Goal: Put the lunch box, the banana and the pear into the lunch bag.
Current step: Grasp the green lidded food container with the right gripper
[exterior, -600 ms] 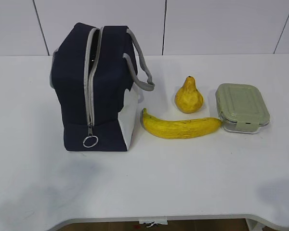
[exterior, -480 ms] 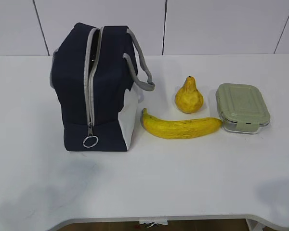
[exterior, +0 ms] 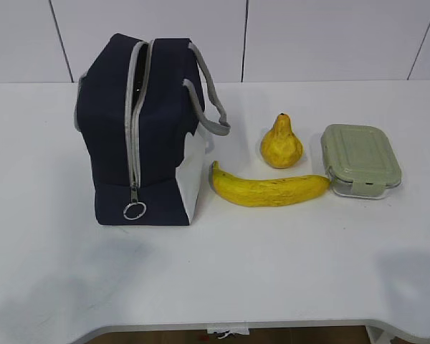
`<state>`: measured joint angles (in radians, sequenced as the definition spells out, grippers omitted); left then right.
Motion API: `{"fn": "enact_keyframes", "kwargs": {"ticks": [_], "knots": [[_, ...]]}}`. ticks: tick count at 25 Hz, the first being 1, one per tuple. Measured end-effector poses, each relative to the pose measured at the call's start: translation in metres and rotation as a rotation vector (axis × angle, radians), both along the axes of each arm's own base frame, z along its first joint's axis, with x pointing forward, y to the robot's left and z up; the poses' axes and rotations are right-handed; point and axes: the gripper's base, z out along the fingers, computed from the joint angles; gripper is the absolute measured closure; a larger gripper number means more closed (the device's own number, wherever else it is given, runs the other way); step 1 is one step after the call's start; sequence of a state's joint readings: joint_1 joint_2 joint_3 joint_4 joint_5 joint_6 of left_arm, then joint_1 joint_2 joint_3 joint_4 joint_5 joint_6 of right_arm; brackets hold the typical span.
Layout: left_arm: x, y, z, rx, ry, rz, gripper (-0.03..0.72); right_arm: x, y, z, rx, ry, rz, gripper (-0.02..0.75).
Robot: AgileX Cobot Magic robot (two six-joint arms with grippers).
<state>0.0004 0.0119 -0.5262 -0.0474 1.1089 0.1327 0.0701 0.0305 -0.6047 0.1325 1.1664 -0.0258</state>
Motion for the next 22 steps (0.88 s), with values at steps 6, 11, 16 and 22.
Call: {"fn": "enact_keyframes", "kwargs": {"ticks": [6, 11, 16, 22], "knots": [[0.0, 0.0, 0.0, 0.0, 0.0, 0.0, 0.444, 0.019, -0.002, 0.015, 0.0, 0.078, -0.042, 0.296], [0.0, 0.0, 0.0, 0.0, 0.0, 0.0, 0.444, 0.046, 0.0, 0.022, -0.011, 0.19, -0.05, 0.296], [0.0, 0.0, 0.0, 0.0, 0.0, 0.0, 0.444, 0.076, 0.001, 0.029, -0.007, 0.253, -0.072, 0.296], [0.0, 0.0, 0.0, 0.0, 0.0, 0.0, 0.444, 0.112, 0.003, 0.039, 0.007, 0.268, -0.09, 0.296]]}}
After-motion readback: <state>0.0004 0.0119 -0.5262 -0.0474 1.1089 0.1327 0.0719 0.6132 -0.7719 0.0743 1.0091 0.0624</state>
